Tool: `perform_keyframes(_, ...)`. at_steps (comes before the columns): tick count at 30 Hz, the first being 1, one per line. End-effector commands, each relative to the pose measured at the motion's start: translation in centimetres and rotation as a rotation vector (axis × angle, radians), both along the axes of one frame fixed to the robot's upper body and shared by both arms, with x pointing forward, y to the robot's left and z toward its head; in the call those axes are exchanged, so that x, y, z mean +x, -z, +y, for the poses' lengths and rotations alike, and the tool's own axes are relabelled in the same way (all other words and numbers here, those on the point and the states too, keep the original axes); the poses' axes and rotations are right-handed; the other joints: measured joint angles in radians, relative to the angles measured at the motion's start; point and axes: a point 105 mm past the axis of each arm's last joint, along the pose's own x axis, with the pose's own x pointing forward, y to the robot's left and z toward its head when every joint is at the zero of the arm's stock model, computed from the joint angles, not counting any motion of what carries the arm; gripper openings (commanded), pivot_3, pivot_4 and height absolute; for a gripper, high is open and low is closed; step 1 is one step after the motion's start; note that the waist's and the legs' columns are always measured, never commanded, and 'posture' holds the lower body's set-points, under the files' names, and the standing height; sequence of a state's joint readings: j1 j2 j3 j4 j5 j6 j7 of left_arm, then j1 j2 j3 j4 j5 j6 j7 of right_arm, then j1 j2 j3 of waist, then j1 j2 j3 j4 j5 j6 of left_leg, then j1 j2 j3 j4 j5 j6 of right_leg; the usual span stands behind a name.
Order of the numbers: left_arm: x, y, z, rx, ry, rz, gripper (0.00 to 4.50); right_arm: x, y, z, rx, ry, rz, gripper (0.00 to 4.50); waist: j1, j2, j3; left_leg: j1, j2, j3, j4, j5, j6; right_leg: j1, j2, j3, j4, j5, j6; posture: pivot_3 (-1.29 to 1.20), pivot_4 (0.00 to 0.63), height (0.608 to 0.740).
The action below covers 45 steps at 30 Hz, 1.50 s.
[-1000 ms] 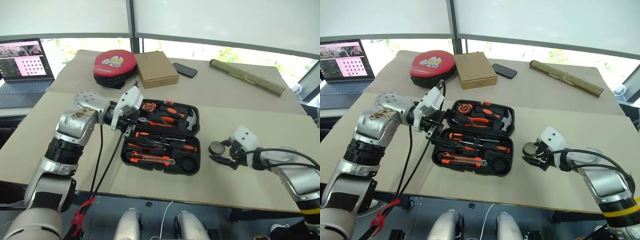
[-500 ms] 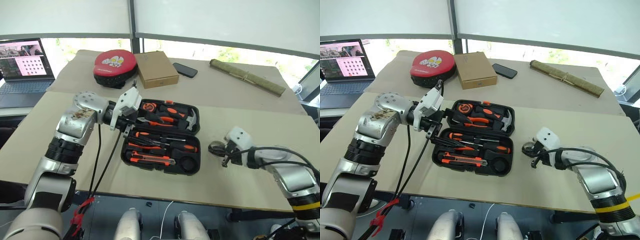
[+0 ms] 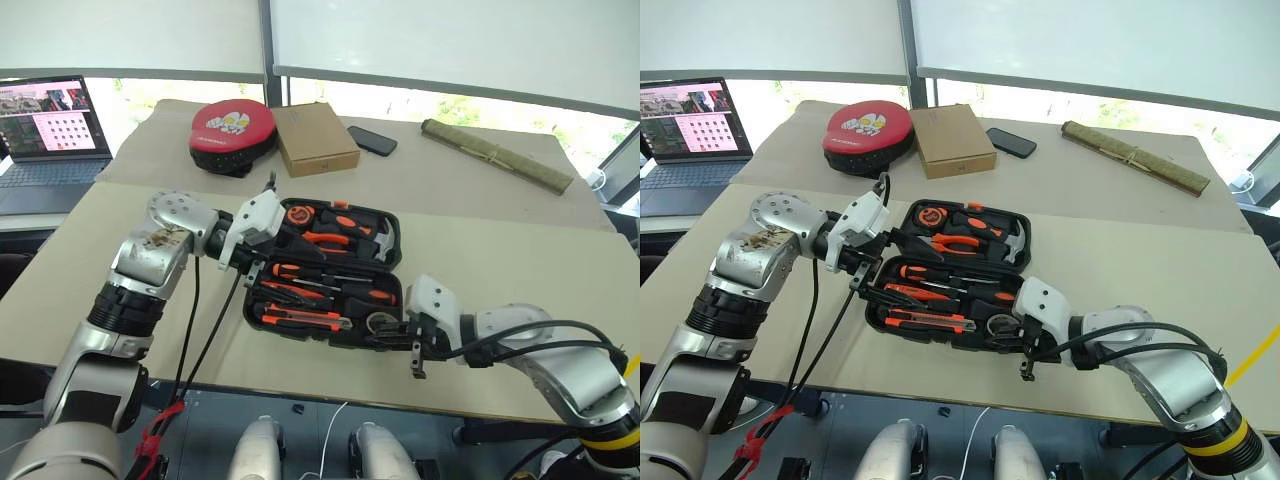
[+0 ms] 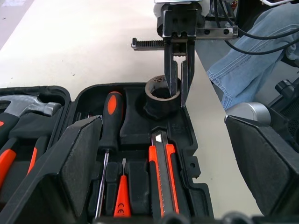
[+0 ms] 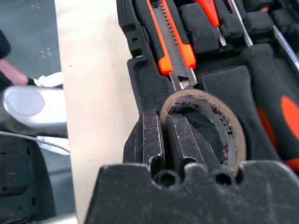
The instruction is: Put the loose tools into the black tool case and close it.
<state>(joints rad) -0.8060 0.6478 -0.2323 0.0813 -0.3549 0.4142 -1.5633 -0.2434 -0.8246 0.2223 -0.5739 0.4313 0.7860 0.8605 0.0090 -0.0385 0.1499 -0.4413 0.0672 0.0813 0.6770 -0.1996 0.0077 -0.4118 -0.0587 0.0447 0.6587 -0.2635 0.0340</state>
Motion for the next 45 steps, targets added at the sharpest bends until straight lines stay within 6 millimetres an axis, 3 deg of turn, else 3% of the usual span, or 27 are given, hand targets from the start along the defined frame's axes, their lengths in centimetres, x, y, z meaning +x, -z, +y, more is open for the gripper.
perform_keyframes(1, 0.0, -0.8, -0.2, 0.001, 0.018, -0.047, 4.5, 1.0, 0.5, -0.4, -0.032, 0.045, -0.035, 0.04, 0.0, 0.0, 0.0, 0.0, 0.0, 0.0, 0.0, 0.0, 0.0, 0.0, 0.0, 0.0, 0.0, 0.0, 0.0, 0.0, 0.15, 0.74)
perform_keyframes(5, 0.1, -0.8, -0.4, -0.002, 0.017, -0.048, 4.5, 0.6, 0.6, 0.0, -0.023, 0.025, -0.014, 0.04, 0.003, 0.0, 0.0, 0.0, 0.0, 0.0, 0.0, 0.0, 0.0, 0.0, 0.0, 0.0, 0.0, 0.0, 0.0, 0.0, 0.15, 0.74)
perform_keyframes(6, 0.2, -0.8, -0.4, -0.002, 0.017, -0.048, 4.5, 0.5, 0.6, 0.0, -0.022, 0.023, -0.013, 0.8, 0.003, 0.0, 0.0, 0.0, 0.0, 0.0, 0.0, 0.0, 0.0, 0.0, 0.0, 0.0, 0.0, 0.0, 0.0, 0.0, 0.15, 0.74)
perform_keyframes(11, 0.3, -0.9, -0.3, -0.002, 0.012, -0.05, 4.5, -0.3, -0.6, 0.4, -0.005, -0.013, -0.034, 2.37, 0.002, 0.0, 0.0, 0.0, 0.0, 0.0, 0.0, 0.0, 0.0, -0.001, 0.0, 0.0, 0.0, 0.0, 0.0, 0.0, 0.15, 0.74)
perform_keyframes(15, 0.8, -0.8, 0.3, 0.001, -0.034, -0.053, 4.5, -0.9, -3.8, 0.3, 0.079, -0.013, -0.042, 3.7, 0.002, 0.0, 0.0, -0.001, 0.0, 0.0, -0.001, 0.0, 0.0, -0.001, 0.0, 0.0, 0.0, 0.0, 0.0, 0.0, 0.15, 0.74)
perform_keyframes(19, 2.8, -0.6, 2.6, -0.002, -0.205, -0.066, 4.5, 0.9, -5.6, -2.6, 0.103, 0.129, -0.07, 3.7, 0.002, 0.0, 0.0, 0.0, 0.0, 0.0, 0.0, 0.0, 0.0, -0.001, 0.0, 0.0, 0.0, 0.0, 0.0, 0.0, 0.15, 0.74)
perform_keyframes(22, 5.1, 0.3, 6.3, 0.013, -0.426, -0.069, 3.76, 2.4, -5.3, -6.3, 0.091, 0.283, -0.065, 2.91, 0.001, 0.0, 0.0, 0.0, 0.0, 0.0, 0.0, 0.0, 0.0, -0.001, 0.0, 0.0, 0.0, 0.0, 0.0, 0.0, 0.15, 0.74)
perform_keyframes(27, 6.6, 2.4, 10.7, 0.079, -0.611, -0.092, 1.98, 3.7, -3.5, -9.1, 0.073, 0.397, -0.041, 1.27, 0.0, 0.0, 0.0, 0.0, 0.0, 0.001, -0.002, 0.0, 0.0, -0.002, 0.0, 0.0, 0.001, 0.0, -0.001, 0.0, 0.15, 0.74)
perform_keyframes(28, 6.7, 2.7, 11.2, 0.091, -0.628, -0.094, 1.42, 3.9, -3.1, -9.4, 0.067, 0.409, -0.037, 0.79, 0.0, 0.0, 0.0, -0.001, 0.0, 0.001, -0.002, 0.0, 0.0, -0.003, 0.0, 0.0, 0.001, 0.0, -0.001, 0.0, 0.15, 0.74)
perform_keyframes(30, 6.7, 3.9, 11.7, 0.141, -0.633, -0.117, 0.75, 4.3, -2.1, -9.7, 0.04, 0.414, -0.036, 0.17, 0.002, 0.0, 0.0, -0.002, 0.0, 0.002, -0.001, 0.0, 0.0, -0.004, 0.0, 0.001, 0.002, 0.0, -0.001, 0.0, 0.15, 0.74)
perform_keyframes(32, 6.6, 4.9, 11.6, 0.181, -0.613, -0.136, 0.11, 4.8, -1.5, -9.5, 0.029, 0.407, -0.041, 0.0, 0.001, 0.0, 0.0, -0.004, 0.0, 0.002, -0.001, 0.0, 0.0, -0.006, 0.0, 0.001, 0.002, 0.0, -0.001, 0.0, 0.15, 0.74)
perform_keyframes(36, 6.7, 6.2, 10.5, 0.202, -0.583, -0.138, 0.11, 5.8, -1.0, -8.9, 0.018, 0.393, -0.053, 0.0, 0.003, 0.0, 0.0, -0.005, 0.0, 0.003, -0.001, 0.0, 0.0, -0.009, 0.0, 0.002, 0.004, 0.0, -0.001, 0.0, 0.15, 0.74)
perform_keyframes(40, 6.2, 6.4, 8.0, 0.148, -0.51, -0.114, 0.11, 6.3, -0.5, -8.0, -0.003, 0.349, -0.05, 0.0, 0.003, 0.0, 0.0, -0.006, 0.0, 0.003, 0.0, 0.0, 0.0, -0.009, 0.0, 0.002, 0.004, 0.0, -0.001, 0.0, 0.15, 0.74)
perform_keyframes(45, 4.4, 6.7, 5.9, 0.098, -0.411, -0.041, 0.11, 4.4, -0.4, -6.0, -0.008, 0.205, -0.006, 0.0, 0.009, 0.0, 0.0, -0.007, 0.0, 0.003, 0.0, 0.0, 0.0, -0.009, -0.001, 0.001, 0.004, 0.0, 0.0, 0.0, 0.15, 0.74)
